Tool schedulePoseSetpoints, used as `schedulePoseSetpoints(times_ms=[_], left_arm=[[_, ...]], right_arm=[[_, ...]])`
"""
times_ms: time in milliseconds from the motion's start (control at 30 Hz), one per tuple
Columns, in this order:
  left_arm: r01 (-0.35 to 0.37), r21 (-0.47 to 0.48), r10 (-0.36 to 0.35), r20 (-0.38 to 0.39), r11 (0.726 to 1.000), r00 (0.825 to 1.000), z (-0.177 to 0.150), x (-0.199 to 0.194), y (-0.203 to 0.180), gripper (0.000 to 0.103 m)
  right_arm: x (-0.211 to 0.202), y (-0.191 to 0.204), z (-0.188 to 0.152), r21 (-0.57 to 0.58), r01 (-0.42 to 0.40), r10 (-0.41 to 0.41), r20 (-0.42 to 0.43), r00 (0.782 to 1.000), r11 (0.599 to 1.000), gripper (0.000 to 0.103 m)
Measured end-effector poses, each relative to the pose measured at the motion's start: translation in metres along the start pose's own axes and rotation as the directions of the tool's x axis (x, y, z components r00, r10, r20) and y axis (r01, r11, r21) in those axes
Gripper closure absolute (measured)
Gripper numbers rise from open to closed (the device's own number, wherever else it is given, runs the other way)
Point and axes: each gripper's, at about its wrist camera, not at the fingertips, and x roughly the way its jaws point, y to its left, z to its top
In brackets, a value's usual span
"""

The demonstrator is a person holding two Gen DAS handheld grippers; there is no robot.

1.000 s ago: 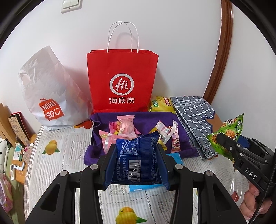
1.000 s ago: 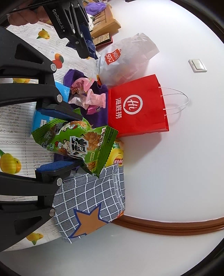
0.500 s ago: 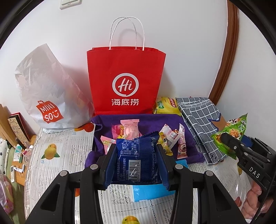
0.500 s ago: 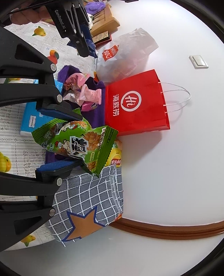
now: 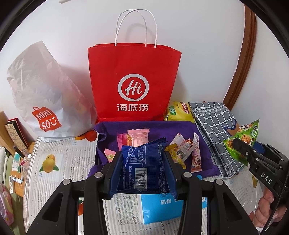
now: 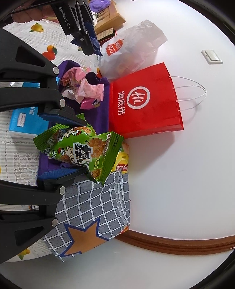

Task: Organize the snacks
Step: 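Lower both packets into the towel and open both grippers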

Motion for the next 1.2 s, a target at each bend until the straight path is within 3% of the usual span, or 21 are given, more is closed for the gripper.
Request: schedulePoseSetpoints(times_ms=[767,1200], left_arm=[[-0.01,-0.014,0.009,-0.029,1.0,1.0,0.023,0.047,0.015,0.061],[0.032,-0.025,-0.035,-0.108,0.999,0.993,0.021,0.094,0.011,0.061]], right_arm=[[0.056,-0.011,0.022,0.019,0.005,-0.005,-0.025,1.0,1.0,0.06],[0.105,-0.007,0.023,0.003,-0.008,0.008,-0.079,0.997,1.0,0.06]])
